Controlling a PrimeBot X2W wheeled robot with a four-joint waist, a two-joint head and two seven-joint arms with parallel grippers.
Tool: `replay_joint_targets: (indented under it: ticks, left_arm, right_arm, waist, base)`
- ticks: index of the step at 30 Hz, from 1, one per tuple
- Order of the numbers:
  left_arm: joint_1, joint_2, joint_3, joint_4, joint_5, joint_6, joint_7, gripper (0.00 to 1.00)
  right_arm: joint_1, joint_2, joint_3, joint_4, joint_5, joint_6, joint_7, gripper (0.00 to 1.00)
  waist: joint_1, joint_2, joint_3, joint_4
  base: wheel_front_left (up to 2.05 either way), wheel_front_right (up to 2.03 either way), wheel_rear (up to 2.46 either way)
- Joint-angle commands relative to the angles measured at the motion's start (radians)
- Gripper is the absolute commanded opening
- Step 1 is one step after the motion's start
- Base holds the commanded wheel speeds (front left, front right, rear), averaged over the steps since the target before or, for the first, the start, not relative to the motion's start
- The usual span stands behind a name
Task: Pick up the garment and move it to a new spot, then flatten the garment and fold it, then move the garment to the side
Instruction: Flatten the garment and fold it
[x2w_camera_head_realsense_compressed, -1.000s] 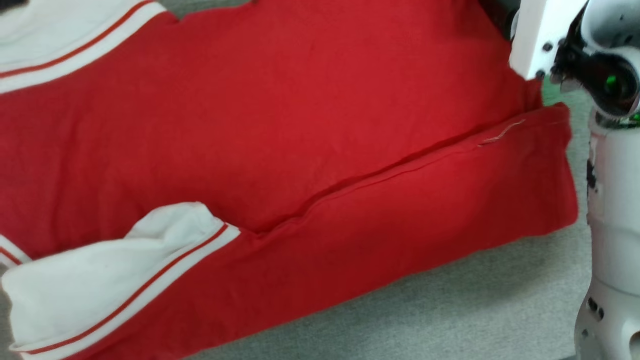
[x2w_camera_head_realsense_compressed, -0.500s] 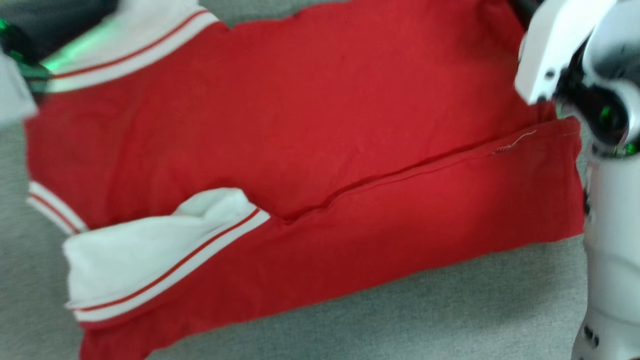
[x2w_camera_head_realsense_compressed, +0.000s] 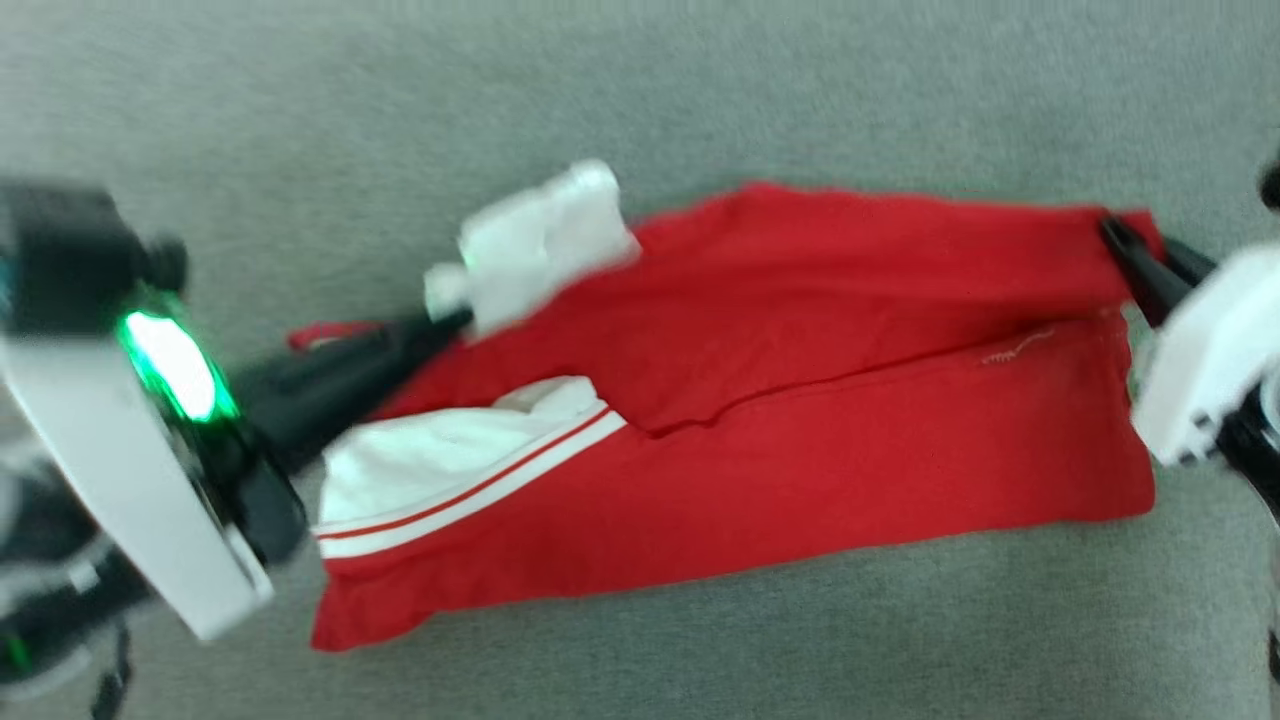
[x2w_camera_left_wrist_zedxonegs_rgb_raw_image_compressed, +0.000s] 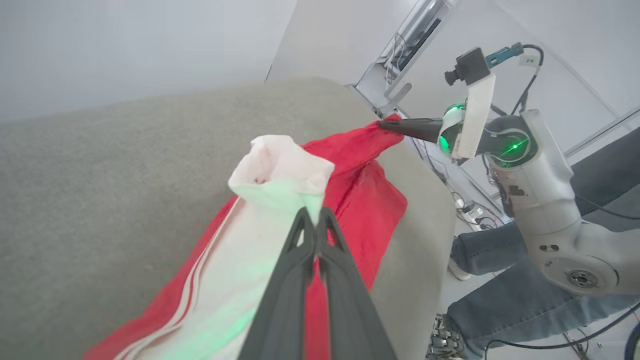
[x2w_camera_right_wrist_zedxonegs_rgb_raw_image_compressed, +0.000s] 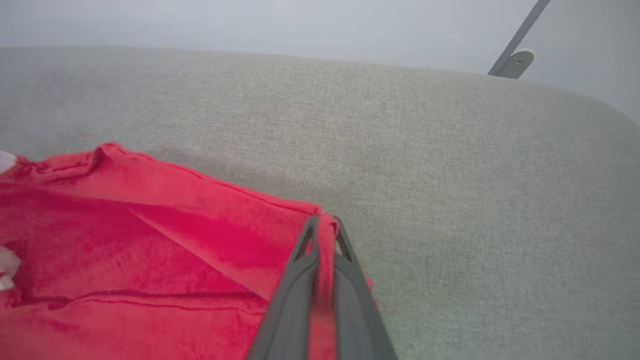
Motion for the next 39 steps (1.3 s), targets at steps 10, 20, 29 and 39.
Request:
replay_joint_targets:
  ticks: [10, 20, 29, 39]
  left_arm:
    - [0.217, 0.023, -0.165, -0.020, 0.088, 0.002, -0.271, 0.00]
    - [0.247, -0.091, -0.303, 0.194, 0.139, 0.002, -0.360, 0.00]
    - [0.261, -0.189, -0.260, 0.330, 0.136, 0.002, -0.367, 0.00]
    - [0.387, -0.236, -0.121, 0.358, 0.190, 0.002, -0.366, 1.00]
  right_arm:
    - [0.262, -0.039, -0.108, -0.088, 0.058, -0.002, -0.074, 0.00]
    - [0.340, -0.008, -0.124, -0.005, -0.046, -0.002, -0.179, 0.00]
    - [0.315, 0.040, -0.121, 0.114, -0.116, -0.002, -0.291, 0.00]
    - [0.360, 0.012, -0.179, 0.057, -0.038, -0.002, -0.307, 1.00]
  waist:
    - [0.0000, -0.0001, -0.108, 0.100]
    - [0.0000, -0.0001, -0.053, 0.110]
    - [0.0000, -0.0001, -0.032, 0.108]
    - [0.0000, -0.0001, -0.093, 0.106]
  base:
    - [0.00, 0.00, 0.00]
    - [0.00, 0.00, 0.00]
    - [0.00, 0.00, 0.00]
    - [0.00, 0.00, 0.00]
